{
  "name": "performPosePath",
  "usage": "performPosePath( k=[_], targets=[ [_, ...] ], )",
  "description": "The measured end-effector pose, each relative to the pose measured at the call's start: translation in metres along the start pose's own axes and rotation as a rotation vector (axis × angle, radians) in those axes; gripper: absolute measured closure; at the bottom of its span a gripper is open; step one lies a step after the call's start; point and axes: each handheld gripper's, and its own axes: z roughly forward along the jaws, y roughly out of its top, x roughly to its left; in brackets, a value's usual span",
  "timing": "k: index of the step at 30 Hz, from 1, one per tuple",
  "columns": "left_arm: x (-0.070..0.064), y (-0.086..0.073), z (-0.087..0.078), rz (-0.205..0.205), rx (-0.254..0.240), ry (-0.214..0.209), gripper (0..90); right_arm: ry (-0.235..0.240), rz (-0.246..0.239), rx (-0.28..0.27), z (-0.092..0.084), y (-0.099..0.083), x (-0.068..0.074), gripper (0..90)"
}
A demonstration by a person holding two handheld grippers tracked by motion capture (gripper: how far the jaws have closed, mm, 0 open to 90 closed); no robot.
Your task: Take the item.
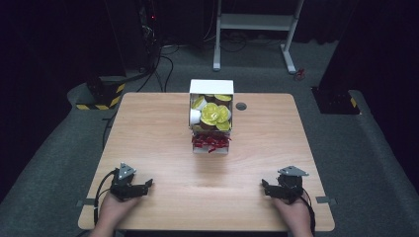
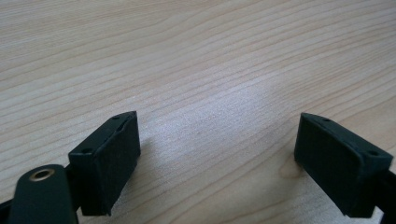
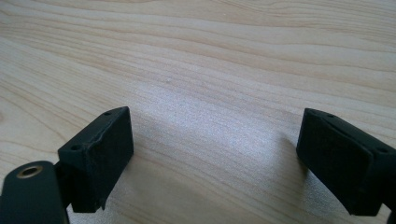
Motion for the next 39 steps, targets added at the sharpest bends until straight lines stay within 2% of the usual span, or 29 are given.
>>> performPosePath(
  k=[12, 21, 25, 27, 30, 33, 35, 36, 37, 38, 39],
  targets=[
    [-0.001, 0.000, 0.000, -0.005, 0.002, 0.005, 15.0, -0.002, 0.002, 0.002, 0.000, 0.000, 0.000, 10.9],
    [0.000, 0.001, -0.001, 0.016, 0.020, -0.001, 14.6, -0.004, 0.007, -0.001, 0.001, 0.001, 0.000, 10.9],
    [-0.001, 0.002, -0.003, 0.021, 0.021, 0.019, 15.6, -0.002, 0.007, 0.001, 0.000, 0.001, 0.000, 10.9],
    [-0.002, 0.002, -0.004, 0.018, 0.017, 0.020, 15.6, -0.003, 0.007, 0.001, 0.000, 0.001, 0.000, 10.9],
    [-0.004, 0.005, -0.009, 0.025, -0.024, 0.032, 15.6, -0.004, 0.008, 0.000, 0.001, 0.001, 0.000, 10.9],
    [-0.005, 0.007, -0.012, 0.007, -0.043, 0.018, 15.7, -0.003, 0.006, -0.001, 0.001, 0.001, 0.000, 11.0],
    [-0.005, 0.008, -0.013, 0.017, -0.045, 0.018, 15.9, -0.003, 0.006, -0.001, 0.001, 0.001, 0.000, 10.9],
    [-0.005, 0.010, -0.015, 0.003, -0.054, -0.006, 15.9, -0.003, 0.006, -0.002, 0.001, 0.001, 0.000, 11.0],
    [-0.005, 0.010, -0.015, 0.003, -0.054, -0.006, 15.8, -0.003, 0.006, -0.002, 0.001, 0.001, 0.000, 11.0],
    [-0.004, 0.013, -0.015, -0.020, -0.054, -0.036, 15.8, -0.003, 0.006, -0.001, 0.001, 0.001, 0.000, 11.0],
    [-0.003, 0.015, -0.016, -0.028, -0.061, -0.044, 15.9, -0.002, 0.006, 0.000, 0.001, 0.001, 0.000, 11.0]
  ],
)
